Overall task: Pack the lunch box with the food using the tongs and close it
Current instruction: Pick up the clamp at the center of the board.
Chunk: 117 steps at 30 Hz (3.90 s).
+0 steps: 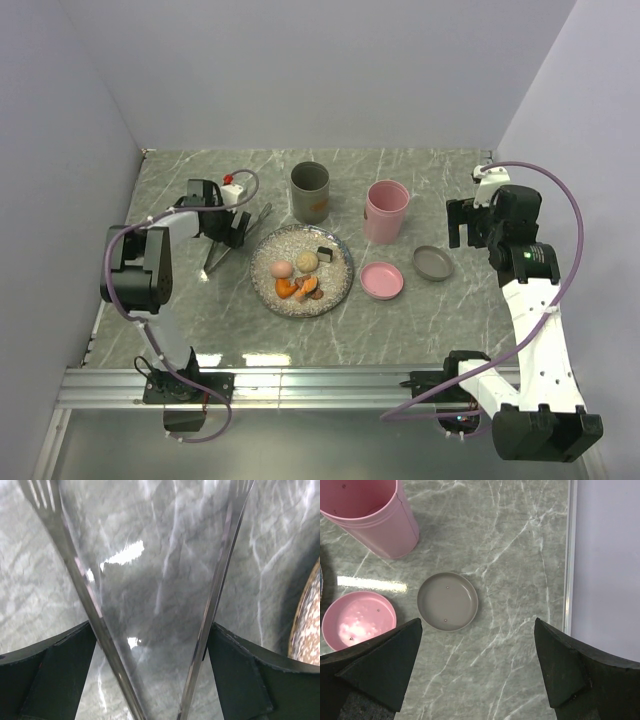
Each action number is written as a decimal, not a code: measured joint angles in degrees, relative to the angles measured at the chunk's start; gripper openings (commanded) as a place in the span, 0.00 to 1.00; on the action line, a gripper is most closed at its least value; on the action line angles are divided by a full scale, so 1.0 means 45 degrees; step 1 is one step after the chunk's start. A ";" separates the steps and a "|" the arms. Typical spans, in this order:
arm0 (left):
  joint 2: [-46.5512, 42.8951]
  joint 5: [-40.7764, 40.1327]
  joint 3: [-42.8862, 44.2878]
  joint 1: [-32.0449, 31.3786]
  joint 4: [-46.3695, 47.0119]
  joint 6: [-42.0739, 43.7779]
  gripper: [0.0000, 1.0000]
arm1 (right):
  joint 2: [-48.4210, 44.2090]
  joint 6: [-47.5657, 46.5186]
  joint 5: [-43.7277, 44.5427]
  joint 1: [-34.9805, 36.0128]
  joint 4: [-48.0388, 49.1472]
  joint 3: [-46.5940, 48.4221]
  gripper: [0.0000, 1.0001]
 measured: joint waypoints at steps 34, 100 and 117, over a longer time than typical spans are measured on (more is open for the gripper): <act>-0.0068 -0.0049 -0.0155 -0.0146 0.0136 -0.0029 0.99 | -0.0350 -0.0005 0.0087 0.0000 -0.0010 -0.0199 1.00; -0.7606 0.6086 0.2662 -0.0413 -1.0958 0.0097 0.72 | 0.1836 -0.1253 -0.4352 0.5595 0.0087 0.3628 1.00; -0.8218 0.7548 0.2710 -0.0850 -1.0909 -0.1214 0.72 | 0.2059 -0.6946 -0.0452 1.6092 0.7397 -0.0432 1.00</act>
